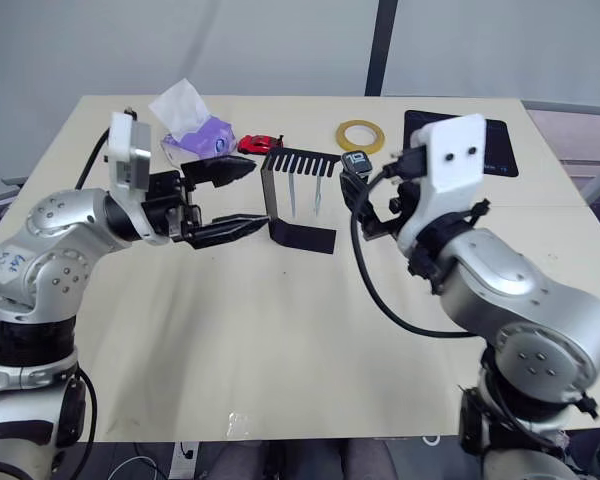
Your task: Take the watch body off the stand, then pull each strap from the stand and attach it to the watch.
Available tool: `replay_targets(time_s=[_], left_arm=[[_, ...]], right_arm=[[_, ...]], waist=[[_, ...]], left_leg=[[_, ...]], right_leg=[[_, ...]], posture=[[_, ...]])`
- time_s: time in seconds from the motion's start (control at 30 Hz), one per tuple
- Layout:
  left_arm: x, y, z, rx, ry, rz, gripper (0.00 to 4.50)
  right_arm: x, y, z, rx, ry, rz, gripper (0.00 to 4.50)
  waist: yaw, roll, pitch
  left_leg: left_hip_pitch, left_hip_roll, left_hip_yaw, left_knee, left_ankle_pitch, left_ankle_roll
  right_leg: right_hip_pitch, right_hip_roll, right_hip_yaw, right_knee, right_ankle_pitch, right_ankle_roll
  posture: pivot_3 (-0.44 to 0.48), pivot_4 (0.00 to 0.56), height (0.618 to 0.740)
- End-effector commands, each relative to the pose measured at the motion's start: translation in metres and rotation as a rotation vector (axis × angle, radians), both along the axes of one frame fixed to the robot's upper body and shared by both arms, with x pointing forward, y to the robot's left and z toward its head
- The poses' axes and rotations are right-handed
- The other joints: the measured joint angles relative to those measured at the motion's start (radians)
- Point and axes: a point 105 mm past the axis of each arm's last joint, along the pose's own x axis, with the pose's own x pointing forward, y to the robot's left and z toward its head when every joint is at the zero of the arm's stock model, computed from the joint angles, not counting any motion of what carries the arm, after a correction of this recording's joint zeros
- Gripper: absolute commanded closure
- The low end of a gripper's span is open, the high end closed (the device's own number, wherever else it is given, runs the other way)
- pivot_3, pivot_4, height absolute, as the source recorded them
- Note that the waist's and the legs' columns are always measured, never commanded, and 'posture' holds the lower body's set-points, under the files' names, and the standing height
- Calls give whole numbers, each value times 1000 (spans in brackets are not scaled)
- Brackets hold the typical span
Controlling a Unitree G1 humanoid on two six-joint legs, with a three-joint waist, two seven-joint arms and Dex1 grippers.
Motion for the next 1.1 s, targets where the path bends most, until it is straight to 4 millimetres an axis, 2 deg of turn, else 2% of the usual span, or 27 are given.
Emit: replay_targets(time_s=[0.03,0.17,0.37,0.97,1.1], left_arm=[[-3,-4,10,-1,-65,-31,0],[-1,-5,10,-4,-63,-37,0],[0,-2,10,-9,-64,-25,0],[-1,-1,12,-17,-77,2,0],[1,-2,13,-17,-80,4,0]], right_arm=[[7,3,10,6,-8,-44,77],[20,6,10,-16,25,-108,77],[31,11,9,-26,47,-110,77],[42,20,4,21,80,-86,77],[41,22,3,30,84,-70,1096]], waist=[[-5,0,0],[-11,0,0],[-13,0,0],[-14,1,0],[-14,1,0]], left_leg=[[0,0,-1,1,0,0],[-3,0,-6,2,0,0],[-12,0,-10,5,0,1],[-12,0,-12,5,1,1],[-12,0,-12,5,1,1]], right_leg=[[1,0,-1,0,0,0],[1,-1,-6,0,0,0],[-6,-1,-9,1,1,-1],[-6,-1,-10,2,1,-1],[-6,-1,-10,2,1,-1]], posture=[[0,150,738],[0,150,738],[0,150,738],[0,150,738],[0,150,738]])
